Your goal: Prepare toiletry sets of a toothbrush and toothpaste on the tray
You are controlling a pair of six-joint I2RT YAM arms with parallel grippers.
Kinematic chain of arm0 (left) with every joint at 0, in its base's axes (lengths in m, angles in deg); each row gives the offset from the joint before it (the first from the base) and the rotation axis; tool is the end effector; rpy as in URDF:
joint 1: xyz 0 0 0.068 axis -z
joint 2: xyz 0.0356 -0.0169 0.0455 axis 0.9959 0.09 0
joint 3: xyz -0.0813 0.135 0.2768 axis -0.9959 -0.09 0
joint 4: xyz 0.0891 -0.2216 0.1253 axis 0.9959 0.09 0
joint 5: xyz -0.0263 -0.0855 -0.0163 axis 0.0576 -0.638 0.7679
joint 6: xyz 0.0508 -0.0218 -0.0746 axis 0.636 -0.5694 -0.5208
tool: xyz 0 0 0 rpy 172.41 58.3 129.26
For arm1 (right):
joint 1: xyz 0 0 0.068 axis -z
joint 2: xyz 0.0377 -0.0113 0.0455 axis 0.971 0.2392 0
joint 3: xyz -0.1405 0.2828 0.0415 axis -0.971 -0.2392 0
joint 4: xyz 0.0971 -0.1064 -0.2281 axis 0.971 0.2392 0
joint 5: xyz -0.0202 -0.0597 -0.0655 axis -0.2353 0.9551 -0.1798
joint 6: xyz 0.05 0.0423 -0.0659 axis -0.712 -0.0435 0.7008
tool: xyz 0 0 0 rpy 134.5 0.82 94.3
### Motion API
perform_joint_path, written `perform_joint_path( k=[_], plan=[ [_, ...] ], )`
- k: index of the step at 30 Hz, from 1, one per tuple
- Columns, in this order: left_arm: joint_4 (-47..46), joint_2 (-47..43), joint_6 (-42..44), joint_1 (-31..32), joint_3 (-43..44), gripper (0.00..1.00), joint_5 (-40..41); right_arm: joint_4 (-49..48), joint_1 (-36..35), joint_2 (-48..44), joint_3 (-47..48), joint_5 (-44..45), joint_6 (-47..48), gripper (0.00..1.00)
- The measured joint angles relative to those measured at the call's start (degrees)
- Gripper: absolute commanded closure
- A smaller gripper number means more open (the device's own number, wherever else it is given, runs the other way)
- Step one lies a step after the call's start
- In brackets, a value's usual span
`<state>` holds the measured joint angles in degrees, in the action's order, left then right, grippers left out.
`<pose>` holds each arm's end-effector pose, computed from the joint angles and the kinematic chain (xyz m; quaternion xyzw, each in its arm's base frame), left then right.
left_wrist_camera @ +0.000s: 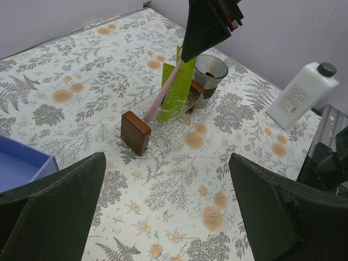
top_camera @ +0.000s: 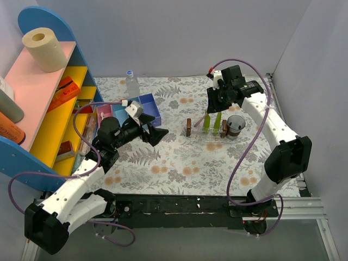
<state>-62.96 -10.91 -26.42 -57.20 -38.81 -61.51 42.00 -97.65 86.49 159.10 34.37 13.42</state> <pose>0.1938 -0.1427 0.3498 0.0248 0.7327 -0.5336 0.4216 0.3672 0.1605 0.3582 -0.2043 0.9110 0.1468 0.3269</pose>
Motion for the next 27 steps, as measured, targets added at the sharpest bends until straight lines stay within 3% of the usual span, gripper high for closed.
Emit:
perform_joint_path(
  k=[27],
  plan=[
    [0.1, 0.3, 0.9, 1.0, 0.0, 0.02, 0.9, -1.6, -0.3, 3.0, 0.0, -0.2, -1.0, 0.99]
  ],
)
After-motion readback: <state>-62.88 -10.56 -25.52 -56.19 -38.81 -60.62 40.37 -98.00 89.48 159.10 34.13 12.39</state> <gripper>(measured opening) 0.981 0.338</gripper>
